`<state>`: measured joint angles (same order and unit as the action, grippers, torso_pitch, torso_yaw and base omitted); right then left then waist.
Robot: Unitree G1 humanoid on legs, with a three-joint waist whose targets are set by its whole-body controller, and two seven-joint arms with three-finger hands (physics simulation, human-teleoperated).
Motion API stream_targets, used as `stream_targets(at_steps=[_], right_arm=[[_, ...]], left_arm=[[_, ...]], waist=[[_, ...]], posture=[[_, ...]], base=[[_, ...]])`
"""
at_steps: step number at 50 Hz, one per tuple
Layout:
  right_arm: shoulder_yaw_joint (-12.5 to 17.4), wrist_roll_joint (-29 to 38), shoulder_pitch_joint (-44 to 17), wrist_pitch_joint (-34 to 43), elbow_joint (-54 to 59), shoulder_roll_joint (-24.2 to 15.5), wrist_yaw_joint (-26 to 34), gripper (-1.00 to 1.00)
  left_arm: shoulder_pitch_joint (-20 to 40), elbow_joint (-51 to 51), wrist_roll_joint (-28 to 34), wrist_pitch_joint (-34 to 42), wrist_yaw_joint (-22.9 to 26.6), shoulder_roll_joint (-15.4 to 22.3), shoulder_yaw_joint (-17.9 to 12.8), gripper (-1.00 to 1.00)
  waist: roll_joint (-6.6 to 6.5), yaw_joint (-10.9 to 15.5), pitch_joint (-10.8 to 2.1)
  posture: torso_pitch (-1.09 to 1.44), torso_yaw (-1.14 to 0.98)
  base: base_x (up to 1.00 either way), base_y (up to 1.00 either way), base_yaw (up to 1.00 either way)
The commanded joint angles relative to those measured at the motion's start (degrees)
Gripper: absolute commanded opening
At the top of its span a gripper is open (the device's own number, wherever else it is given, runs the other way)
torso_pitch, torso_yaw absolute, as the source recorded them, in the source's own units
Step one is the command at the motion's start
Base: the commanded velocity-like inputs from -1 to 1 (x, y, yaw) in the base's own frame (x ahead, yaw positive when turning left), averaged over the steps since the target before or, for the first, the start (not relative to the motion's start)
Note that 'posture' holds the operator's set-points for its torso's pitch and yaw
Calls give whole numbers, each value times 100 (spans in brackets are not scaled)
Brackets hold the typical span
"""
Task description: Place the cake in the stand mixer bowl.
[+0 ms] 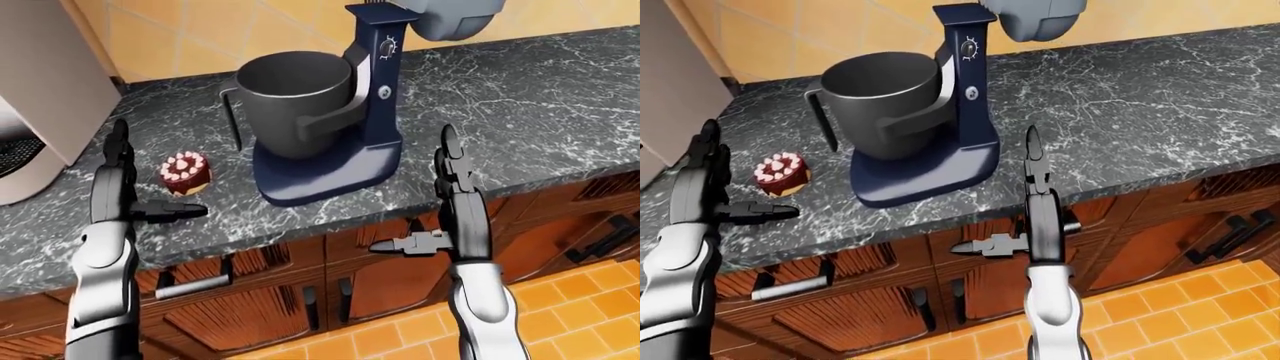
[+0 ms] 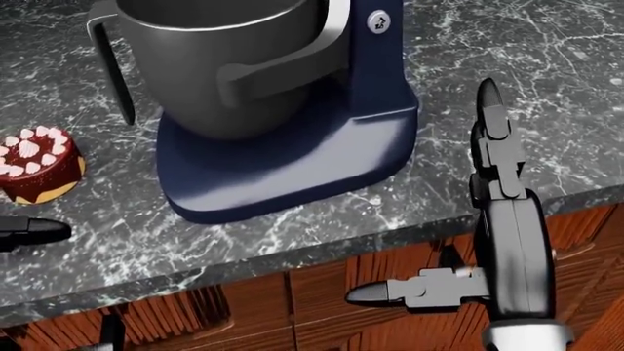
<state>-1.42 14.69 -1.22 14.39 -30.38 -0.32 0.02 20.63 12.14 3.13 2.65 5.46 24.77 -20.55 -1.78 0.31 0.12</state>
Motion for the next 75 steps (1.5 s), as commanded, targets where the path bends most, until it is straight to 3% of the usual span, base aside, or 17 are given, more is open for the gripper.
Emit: stream_targets(at_steps=[1, 28, 30, 36, 41, 46, 48, 50, 51, 52, 53, 75], right_arm=[[-5, 5, -97, -167, -224, -1, -26, 100], [17, -53, -108, -189, -175, -9, -15, 100], [22, -57, -120, -179, -177, -12, -8, 100], [56, -98, -116, -176, -199, -19, 1, 100], [55, -99, -117, -183, -203, -20, -3, 100], [39, -95, -115, -196, -194, -15, -6, 100], [33, -95, -119, -203, -175, -14, -7, 100], [29, -89, -114, -192, -200, -15, -4, 100], [25, -80, -103, -182, -230, -15, -2, 100], [20, -71, -98, -173, -254, -13, -2, 100], [3, -49, -99, -151, -289, -13, 3, 100], [15, 39, 17, -70, -567, -8, 27, 100]], left_arm=[[93, 88, 227, -21, 34, 81, 65, 100], [609, -114, 101, 271, 176, -112, 401, 100], [615, -124, 101, 274, 190, -121, 406, 54], [627, -83, 141, 232, 215, -167, 454, 55], [602, -8, 187, 164, 256, -202, 488, 21], [524, -28, 187, 184, 349, -235, 492, 11], [486, 13, 213, 146, 388, -242, 500, -18], [472, 43, 213, 120, 413, -236, 485, -31], [469, 66, 215, 104, 422, -229, 478, -55], [470, 67, 215, 103, 428, -226, 475, -63], [485, 77, 211, 107, 438, -218, 472, -95], [595, -666, -52, 723, 570, -83, 326, -100]], waist=[[5, -8, -46], [87, 29, -74], [89, 28, -80], [91, 23, -92], [80, 17, -103], [67, 13, -120], [61, 13, -124], [57, 10, -131], [53, 9, -134], [51, 5, -134], [47, 3, -136], [4, -104, -53]], posture=[[0, 0], [0, 0], [0, 0], [0, 0], [0, 0], [0, 0], [0, 0], [0, 0], [0, 0], [0, 0], [0, 0], [0, 0]], base=[[0, 0, 0], [0, 0, 0], [0, 0, 0], [0, 0, 0], [0, 0, 0], [0, 0, 0], [0, 0, 0], [0, 0, 0], [0, 0, 0], [0, 0, 0], [0, 0, 0], [0, 0, 0]])
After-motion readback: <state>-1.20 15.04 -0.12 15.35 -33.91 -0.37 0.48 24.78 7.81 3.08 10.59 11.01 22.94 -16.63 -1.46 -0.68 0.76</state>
